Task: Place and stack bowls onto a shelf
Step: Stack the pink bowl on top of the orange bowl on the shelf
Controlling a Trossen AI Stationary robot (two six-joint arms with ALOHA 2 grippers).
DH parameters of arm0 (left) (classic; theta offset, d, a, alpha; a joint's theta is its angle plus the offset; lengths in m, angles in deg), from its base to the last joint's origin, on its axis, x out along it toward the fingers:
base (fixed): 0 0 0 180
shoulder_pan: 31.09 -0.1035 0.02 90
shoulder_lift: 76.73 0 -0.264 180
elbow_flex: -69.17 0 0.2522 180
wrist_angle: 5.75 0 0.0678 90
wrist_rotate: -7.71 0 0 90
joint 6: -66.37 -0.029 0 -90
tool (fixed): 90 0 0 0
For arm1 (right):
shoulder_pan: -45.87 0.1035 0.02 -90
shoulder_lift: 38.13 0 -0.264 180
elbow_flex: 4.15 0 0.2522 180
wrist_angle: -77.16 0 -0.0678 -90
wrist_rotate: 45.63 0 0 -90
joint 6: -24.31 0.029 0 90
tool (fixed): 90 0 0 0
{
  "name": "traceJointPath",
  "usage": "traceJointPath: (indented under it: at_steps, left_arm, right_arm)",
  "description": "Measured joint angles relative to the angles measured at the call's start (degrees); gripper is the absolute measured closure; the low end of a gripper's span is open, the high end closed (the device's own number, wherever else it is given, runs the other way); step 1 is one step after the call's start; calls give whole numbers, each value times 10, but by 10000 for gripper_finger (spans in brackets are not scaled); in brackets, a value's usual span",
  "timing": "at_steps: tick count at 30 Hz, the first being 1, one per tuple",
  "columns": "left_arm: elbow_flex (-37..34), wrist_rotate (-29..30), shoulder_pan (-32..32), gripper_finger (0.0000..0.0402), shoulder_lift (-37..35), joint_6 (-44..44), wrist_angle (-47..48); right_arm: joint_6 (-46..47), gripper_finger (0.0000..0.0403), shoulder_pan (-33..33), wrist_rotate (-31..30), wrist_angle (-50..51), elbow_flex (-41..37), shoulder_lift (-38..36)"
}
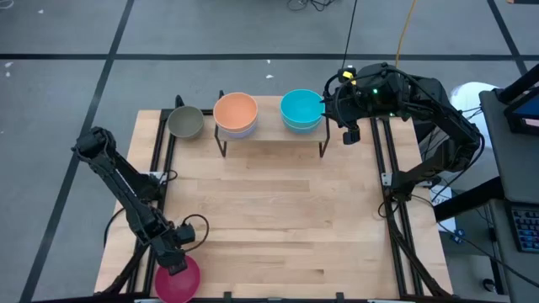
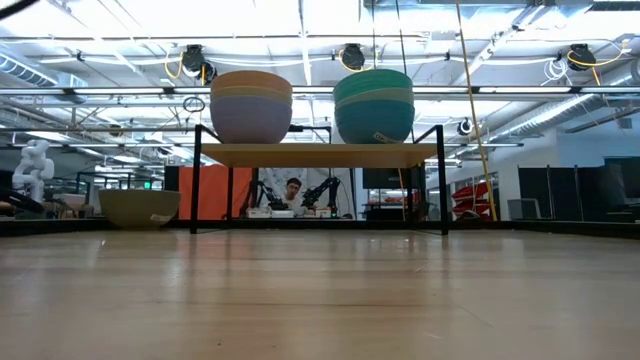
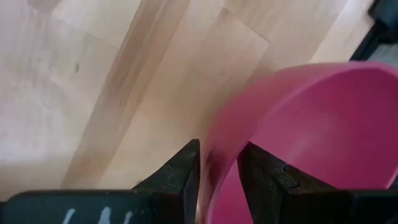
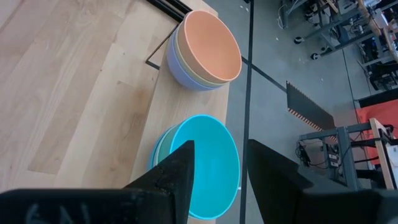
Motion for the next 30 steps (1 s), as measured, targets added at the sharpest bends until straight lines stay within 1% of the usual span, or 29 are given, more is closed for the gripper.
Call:
traceJointPath:
  at_steps: [2, 6, 8, 11, 14, 15, 19, 22, 25, 28, 30]
  left_arm:
    - [-8, 0, 0, 291, 0, 20, -16]
    - [-17, 1, 0, 292, 0, 27, -23]
    - [-17, 4, 0, 299, 0, 30, -23]
    - [-17, 18, 0, 332, 0, 65, -17]
    - [-17, 31, 0, 382, 0, 85, -12]
    - [-17, 34, 0, 388, 0, 86, -9]
    - [-17, 60, -1, 388, 0, 90, 19]
    - [-16, 62, -17, 392, -3, 93, 36]
    - [-17, 70, -45, 392, -15, 94, 54]
    - [-18, 116, -82, 392, -40, 95, 69]
    - [-7, 129, -115, 392, -65, 88, 88]
  right_arm:
    - [0, 266, 0, 0, 0, 0, 0]
    - [0, 266, 0, 0, 0, 0, 0]
    - [0, 266, 0, 0, 0, 0, 0]
    - [1, 266, 0, 0, 0, 0, 0]
    - [16, 266, 0, 0, 0, 0, 0]
    - [19, 266, 0, 0, 0, 0, 0]
    - [21, 266, 0, 0, 0, 0, 0]
    - [17, 266, 0, 0, 0, 0, 0]
    - [16, 266, 0, 1, 0, 0, 0]
    - [16, 266, 0, 0, 0, 0, 0]
    - [15, 266, 0, 0, 0, 0, 0]
